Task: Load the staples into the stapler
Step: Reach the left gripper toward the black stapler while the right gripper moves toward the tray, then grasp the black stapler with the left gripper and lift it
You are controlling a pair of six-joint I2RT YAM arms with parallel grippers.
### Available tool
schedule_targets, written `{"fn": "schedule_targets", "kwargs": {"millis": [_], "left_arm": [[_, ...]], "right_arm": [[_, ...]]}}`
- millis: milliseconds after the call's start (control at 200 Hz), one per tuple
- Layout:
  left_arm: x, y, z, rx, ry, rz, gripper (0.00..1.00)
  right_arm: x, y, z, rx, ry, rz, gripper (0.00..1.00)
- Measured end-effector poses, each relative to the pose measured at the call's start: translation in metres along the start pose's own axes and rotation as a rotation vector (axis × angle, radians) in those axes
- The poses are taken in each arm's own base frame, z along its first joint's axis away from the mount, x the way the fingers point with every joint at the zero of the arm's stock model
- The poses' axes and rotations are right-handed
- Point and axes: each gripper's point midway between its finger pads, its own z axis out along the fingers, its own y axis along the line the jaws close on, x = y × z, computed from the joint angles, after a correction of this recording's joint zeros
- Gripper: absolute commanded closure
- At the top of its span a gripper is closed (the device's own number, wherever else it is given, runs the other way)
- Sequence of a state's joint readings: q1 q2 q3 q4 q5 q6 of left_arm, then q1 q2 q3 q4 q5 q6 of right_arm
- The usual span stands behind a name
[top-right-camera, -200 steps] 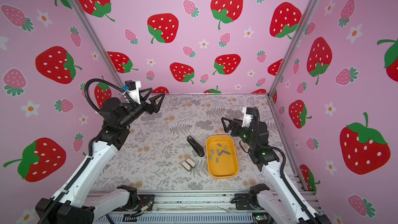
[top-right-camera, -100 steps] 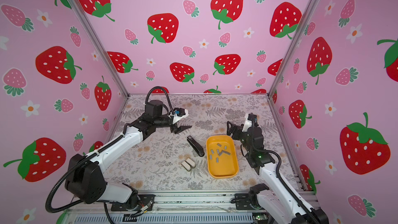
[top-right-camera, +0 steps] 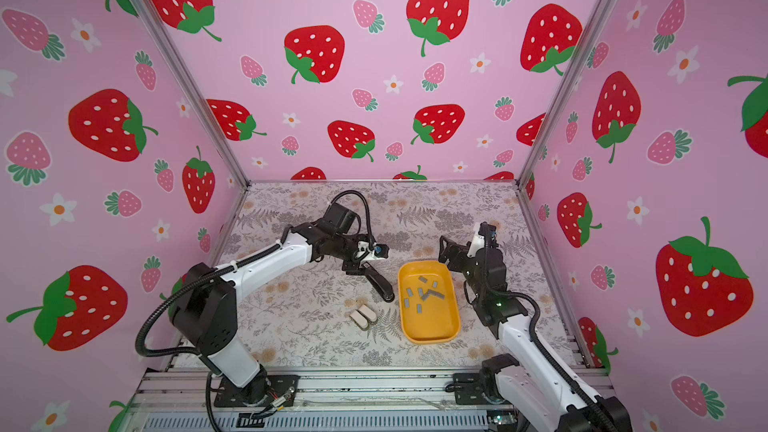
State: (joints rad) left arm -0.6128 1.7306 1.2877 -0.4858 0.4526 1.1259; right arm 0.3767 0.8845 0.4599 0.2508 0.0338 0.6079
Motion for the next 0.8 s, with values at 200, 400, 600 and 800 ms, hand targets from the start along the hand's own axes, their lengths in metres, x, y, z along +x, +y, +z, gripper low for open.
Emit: {"fn": "schedule_targets", "kwargs": {"millis": [200,400,600,800], "left_arm": [[0.008,-0.034,0.036,0.12,0.118,0.056,0.28],[0.01,-0.044,0.05,0.141,0.188,0.109,0.28],[0.009,-0.04,0.063,0.14,0.22,0.127,0.33],[0.011,-0.042,0.068,0.172,0.241,0.132,0.44]], "right_arm": [[0.005,-0.003,0.0,0.009,0.006,-0.001,0.05],[0.004,-0.004,0.0,0.009,0.002,-0.001,0.05],[0.004,-0.003,0.0,0.007,0.001,-0.001,0.05],[0.004,-0.004,0.0,0.008,-0.001,-0.001,0.05]]}}
